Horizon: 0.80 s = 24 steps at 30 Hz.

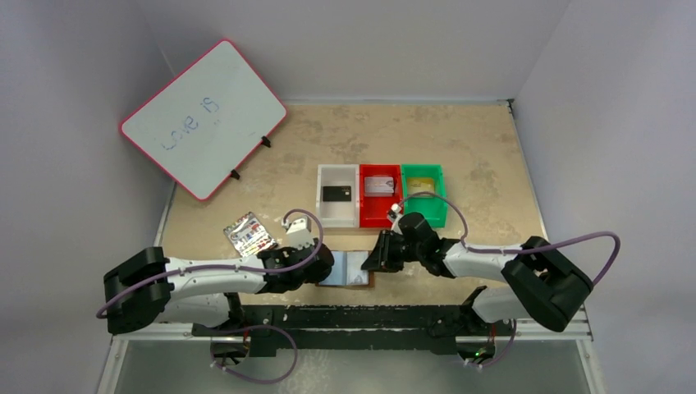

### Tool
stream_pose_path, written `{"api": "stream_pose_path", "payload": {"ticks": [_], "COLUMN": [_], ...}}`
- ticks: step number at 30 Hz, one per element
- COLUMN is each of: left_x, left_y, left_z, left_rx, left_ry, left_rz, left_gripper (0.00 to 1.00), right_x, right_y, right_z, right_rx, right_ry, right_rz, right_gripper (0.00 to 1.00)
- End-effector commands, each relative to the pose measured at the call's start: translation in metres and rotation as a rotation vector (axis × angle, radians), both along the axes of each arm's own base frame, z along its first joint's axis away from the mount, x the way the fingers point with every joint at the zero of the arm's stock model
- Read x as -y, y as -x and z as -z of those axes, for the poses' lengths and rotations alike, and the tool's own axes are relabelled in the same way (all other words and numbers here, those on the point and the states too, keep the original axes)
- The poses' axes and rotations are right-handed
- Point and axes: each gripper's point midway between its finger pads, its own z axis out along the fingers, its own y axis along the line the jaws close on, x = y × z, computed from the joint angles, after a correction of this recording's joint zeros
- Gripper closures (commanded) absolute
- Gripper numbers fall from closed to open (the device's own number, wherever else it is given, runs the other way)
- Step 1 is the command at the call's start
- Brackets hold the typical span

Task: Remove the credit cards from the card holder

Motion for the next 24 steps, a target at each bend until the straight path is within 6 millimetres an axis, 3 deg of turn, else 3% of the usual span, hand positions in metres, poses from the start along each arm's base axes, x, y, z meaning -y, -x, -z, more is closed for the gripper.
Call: {"api": "stream_pose_path", "payload": {"ticks": [1,3,6,10,19,24], "left_x": [-0.001,-0.001,0.003,0.006,0.007,0.007], "left_y": [0.001,0.002,0.003,0.003,0.002,0.002], "left_z": [0.004,0.006,0.006,0.006,0.005,0.006], "left_rx": [-0.003,-0.007,-0.008,-0.011,-0.007,-0.008], "left_ry": [-0.016,-0.015,0.003,0.013,0.009,0.001], "left_rz": [0.011,0.013,0.019,0.028,0.032,0.033], "left_gripper": [0.71,0.73,0.74,0.75,0.76,0.76], "right_x": [-0.016,-0.018,-0.016,-0.016,-0.013,-0.023], "right_y": [-0.012,-0.012,-0.013,-0.016,-0.022,-0.018], "right_z": [-0.027,-0.031,-0.032,-0.037,-0.047,-0.050], "right_rx": [0.069,0.074,0.068,0.085,0.122,0.132], "right_ry": [-0.061,-0.060,0.005,0.094,0.244,0.203], "right_rz": [-0.010,-0.013,-0.001,0.013,0.027,-0.024], "right_gripper": [0.76,0.84,0.86,0.74,0.72,0.76]}}
